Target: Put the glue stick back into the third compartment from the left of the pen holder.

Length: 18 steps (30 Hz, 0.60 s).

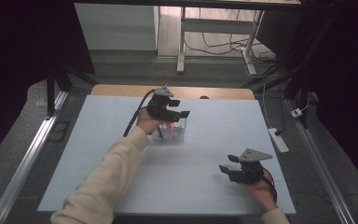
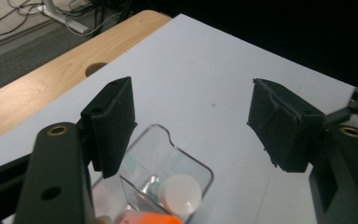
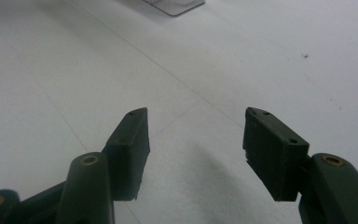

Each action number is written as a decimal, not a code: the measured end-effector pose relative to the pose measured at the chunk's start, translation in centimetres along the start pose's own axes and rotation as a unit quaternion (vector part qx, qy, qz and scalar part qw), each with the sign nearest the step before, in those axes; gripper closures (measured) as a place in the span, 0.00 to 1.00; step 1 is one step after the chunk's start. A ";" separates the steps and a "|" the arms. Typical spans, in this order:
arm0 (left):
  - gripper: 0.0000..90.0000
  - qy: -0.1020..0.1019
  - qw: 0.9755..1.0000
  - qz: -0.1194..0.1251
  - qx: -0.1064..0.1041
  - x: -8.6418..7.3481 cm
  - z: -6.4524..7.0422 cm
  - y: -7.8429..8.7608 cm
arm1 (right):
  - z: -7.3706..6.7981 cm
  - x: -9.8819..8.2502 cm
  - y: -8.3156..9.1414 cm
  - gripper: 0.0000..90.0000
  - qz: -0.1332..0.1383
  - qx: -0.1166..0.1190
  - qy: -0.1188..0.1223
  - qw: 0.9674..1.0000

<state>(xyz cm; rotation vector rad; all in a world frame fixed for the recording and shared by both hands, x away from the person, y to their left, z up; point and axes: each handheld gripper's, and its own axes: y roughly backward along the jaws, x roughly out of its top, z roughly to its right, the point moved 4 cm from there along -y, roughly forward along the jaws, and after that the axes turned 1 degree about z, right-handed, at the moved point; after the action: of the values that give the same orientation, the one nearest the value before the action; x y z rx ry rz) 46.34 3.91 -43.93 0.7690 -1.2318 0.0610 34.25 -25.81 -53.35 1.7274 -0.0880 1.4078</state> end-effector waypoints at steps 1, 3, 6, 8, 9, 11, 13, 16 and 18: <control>0.36 -0.002 1.000 -0.001 0.001 -0.1 0.1 0.2 | 0.0 0.0 0.0 0.46 0.001 0.001 0.000 1.000; 0.36 -0.007 1.000 -0.003 0.001 -0.4 0.3 0.6 | 0.1 0.1 0.0 0.46 0.001 0.004 0.000 1.000; 0.36 -0.009 1.000 -0.001 0.000 -0.8 0.6 1.2 | 0.1 0.1 -0.2 0.46 0.000 0.007 0.003 1.000; 0.36 -0.008 1.000 0.001 -0.002 -1.2 0.8 1.6 | 0.1 0.2 -0.3 0.46 0.000 0.006 0.002 1.000; 0.36 -0.007 1.000 0.002 -0.002 -1.3 0.9 1.8 | 0.1 0.2 -0.3 0.46 0.001 0.007 0.002 1.000; 0.36 -0.006 1.000 0.003 -0.001 -1.8 1.0 2.2 | 0.2 0.3 -0.3 0.46 0.004 0.006 0.004 1.000; 0.36 -0.007 1.000 0.004 0.001 -2.1 1.3 2.7 | 0.2 0.4 -0.3 0.46 0.005 0.004 0.005 1.000; 0.37 -0.009 1.000 0.006 0.007 -2.7 1.7 3.6 | 0.2 0.4 -0.3 0.46 0.004 0.004 0.006 1.000; 0.37 -0.014 1.000 0.007 0.015 -3.2 1.9 4.4 | 0.2 0.4 -0.2 0.45 0.004 0.003 0.006 1.000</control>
<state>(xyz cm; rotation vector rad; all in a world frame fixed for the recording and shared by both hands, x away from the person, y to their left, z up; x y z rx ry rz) 41.64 7.28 -44.31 0.7903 -1.2646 0.0815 34.69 -25.62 -53.12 1.7249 -0.0832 1.4260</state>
